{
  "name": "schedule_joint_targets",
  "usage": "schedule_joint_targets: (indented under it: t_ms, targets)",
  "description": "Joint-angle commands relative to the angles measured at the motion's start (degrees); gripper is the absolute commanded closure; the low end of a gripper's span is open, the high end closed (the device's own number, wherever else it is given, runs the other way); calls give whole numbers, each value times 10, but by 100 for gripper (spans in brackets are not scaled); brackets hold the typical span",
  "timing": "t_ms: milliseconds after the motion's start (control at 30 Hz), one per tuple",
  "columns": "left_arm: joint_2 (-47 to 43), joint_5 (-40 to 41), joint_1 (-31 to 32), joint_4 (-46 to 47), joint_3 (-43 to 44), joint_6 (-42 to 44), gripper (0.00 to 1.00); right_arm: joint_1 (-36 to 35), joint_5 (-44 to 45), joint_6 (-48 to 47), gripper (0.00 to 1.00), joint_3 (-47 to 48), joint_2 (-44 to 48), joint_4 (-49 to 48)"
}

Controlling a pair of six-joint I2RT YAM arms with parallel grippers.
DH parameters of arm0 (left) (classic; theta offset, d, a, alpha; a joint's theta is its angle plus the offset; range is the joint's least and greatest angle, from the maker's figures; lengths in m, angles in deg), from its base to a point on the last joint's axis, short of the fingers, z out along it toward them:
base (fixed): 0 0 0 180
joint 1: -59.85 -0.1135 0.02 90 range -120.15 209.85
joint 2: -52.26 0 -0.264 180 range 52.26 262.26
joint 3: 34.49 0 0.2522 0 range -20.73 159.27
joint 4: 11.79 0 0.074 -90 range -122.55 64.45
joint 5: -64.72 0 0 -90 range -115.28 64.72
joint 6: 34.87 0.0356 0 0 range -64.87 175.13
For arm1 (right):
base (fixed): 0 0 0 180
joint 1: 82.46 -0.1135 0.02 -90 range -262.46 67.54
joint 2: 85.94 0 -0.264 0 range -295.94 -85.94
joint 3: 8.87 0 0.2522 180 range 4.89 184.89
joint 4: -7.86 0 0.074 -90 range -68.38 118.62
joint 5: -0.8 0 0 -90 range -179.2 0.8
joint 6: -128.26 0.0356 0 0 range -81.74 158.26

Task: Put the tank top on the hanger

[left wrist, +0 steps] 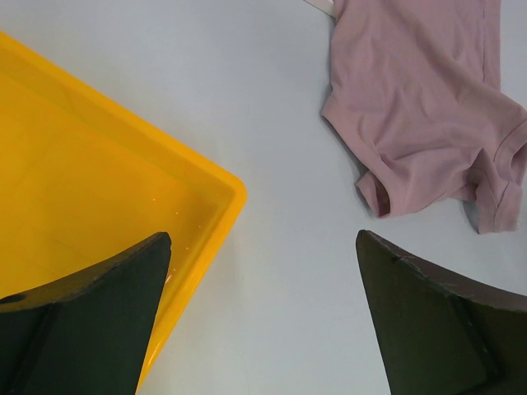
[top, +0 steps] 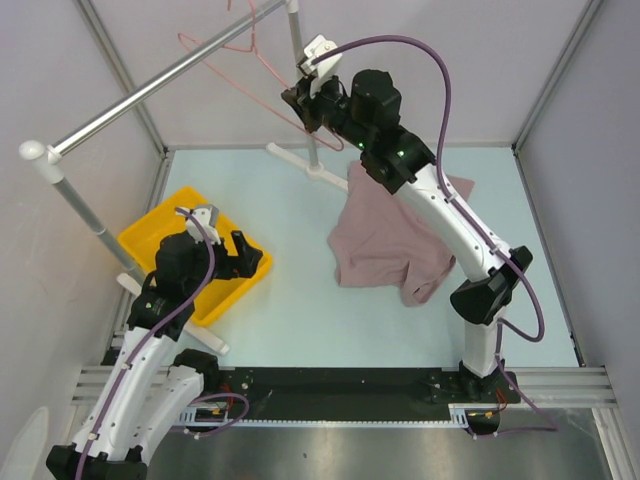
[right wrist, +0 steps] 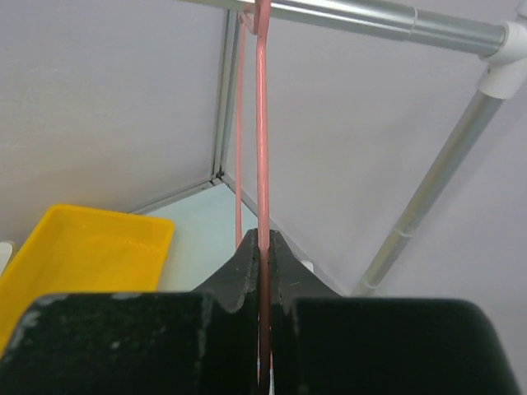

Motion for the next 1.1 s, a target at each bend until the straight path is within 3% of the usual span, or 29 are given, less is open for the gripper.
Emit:
schedule_joint_targets:
  t_ms: [0,133,300,467,567,667,700,767,800,867,1067]
  targets:
    - [-7,-3,-5,24,-3,14,1,-1,21,-17,100,-36,56,-22]
    - [-3,1,-5,22,-2,15,2,-1,42,-19,100,-158,123,-49]
    - [-4,5,-4,24,-8,14,7,-1,74,-19,100,-375,259,-98]
    - [19,-16,1,36,-5,16,11,-2,121,-5,100,-489,404,-50]
    - [29,-1,49,44,-1,-3,12,0,162,19,100,-569,484,-18]
    - [45,74,180,107,-30,-67,12,2,200,52,100,-642,548,15]
    - [56,101,250,167,-41,-77,10,4,215,62,100,-656,562,25]
    - [117,84,307,243,-73,-105,10,12,232,94,100,-696,591,56]
    - [141,59,319,314,-79,-112,10,16,246,103,100,-705,600,82]
    - [229,50,339,363,-77,-118,11,31,266,128,100,-726,632,106]
    - [417,13,343,460,-31,-112,21,78,245,182,100,-755,704,145]
